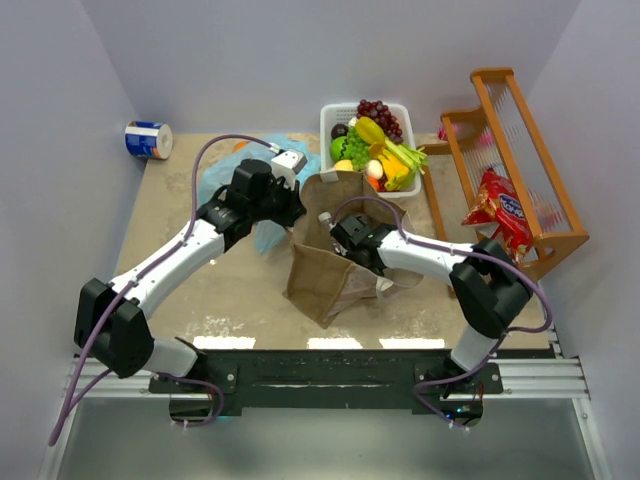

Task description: Place the mixed food into the grocery bags and tie them

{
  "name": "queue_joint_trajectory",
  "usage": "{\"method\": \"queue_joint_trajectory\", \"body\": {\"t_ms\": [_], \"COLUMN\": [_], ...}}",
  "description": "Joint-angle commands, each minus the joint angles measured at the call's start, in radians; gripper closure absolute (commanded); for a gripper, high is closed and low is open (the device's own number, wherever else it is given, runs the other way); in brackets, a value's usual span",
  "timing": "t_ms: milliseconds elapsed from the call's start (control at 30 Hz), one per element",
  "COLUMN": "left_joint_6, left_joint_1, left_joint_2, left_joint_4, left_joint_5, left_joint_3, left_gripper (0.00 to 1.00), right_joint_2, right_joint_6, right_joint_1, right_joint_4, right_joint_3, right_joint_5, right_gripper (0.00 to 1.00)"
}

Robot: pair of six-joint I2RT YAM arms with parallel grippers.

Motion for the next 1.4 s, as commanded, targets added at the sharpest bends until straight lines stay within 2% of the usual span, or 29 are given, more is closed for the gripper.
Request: {"method": "queue_joint_trajectory", "body": {"t_ms": [0, 100, 133, 167, 267, 333, 433, 600, 733, 800, 833, 933, 1100, 1367], "left_joint_6": [0.034, 0.035, 0.035, 0.035, 0.034, 0.034, 0.035, 0.035, 0.037, 0.035, 0.034, 0.029, 0.024, 0.021], "left_joint_1": [0.007, 0.005, 0.005, 0.005, 0.005, 0.005, 0.005, 0.005, 0.005, 0.005, 0.005, 0.005, 0.005, 0.005], "left_joint_2": [-0.043, -0.043, -0.041, -0.043, -0.038, -0.04, -0.04, -0.038, -0.04, -0.043, -0.043, -0.043, -0.046, -0.047], "left_joint_4": [0.07, 0.07, 0.07, 0.071, 0.071, 0.071, 0.07, 0.071, 0.068, 0.068, 0.07, 0.073, 0.074, 0.073], "left_joint_5": [-0.024, -0.026, -0.024, -0.024, -0.018, -0.018, -0.018, -0.019, -0.021, -0.015, -0.009, 0.0, 0.01, 0.016], "left_joint_3": [0.009, 0.009, 0.009, 0.009, 0.009, 0.009, 0.009, 0.009, 0.01, 0.012, 0.012, 0.009, 0.01, 0.01], "left_gripper": [1.0, 1.0, 1.0, 1.0, 1.0, 1.0, 1.0, 1.0, 1.0, 1.0, 1.0, 1.0, 1.0, 1.0], "right_joint_2": [0.005, -0.032, -0.041, -0.051, -0.087, -0.127, -0.161, -0.213, -0.27, -0.287, -0.297, -0.382, -0.431, -0.463], "right_joint_6": [-0.02, -0.018, -0.023, -0.024, -0.035, -0.038, -0.044, -0.038, 0.046, 0.055, 0.042, 0.005, 0.038, 0.08], "right_joint_1": [0.008, 0.01, 0.01, 0.01, 0.01, 0.01, 0.008, 0.01, -0.004, -0.054, -0.158, -0.345, -0.435, -0.461], "right_joint_4": [-0.08, -0.08, -0.086, -0.092, -0.121, -0.141, -0.19, -0.336, -0.507, -0.602, -0.609, -0.579, -0.604, -0.546], "right_joint_3": [0.024, 0.03, 0.033, 0.038, 0.066, 0.095, 0.151, 0.312, 0.453, 0.506, 0.507, 0.492, 0.558, 0.518], "right_joint_5": [0.068, 0.059, 0.054, 0.047, 0.042, 0.042, 0.05, 0.109, 0.371, 0.415, 0.38, 0.344, 0.425, 0.516], "right_gripper": [0.83, 0.6, 0.45, 0.37, 0.19, 0.13, 0.08, 0.07, 0.05, 0.01, 0.01, 0.01, 0.01, 0.01]}}
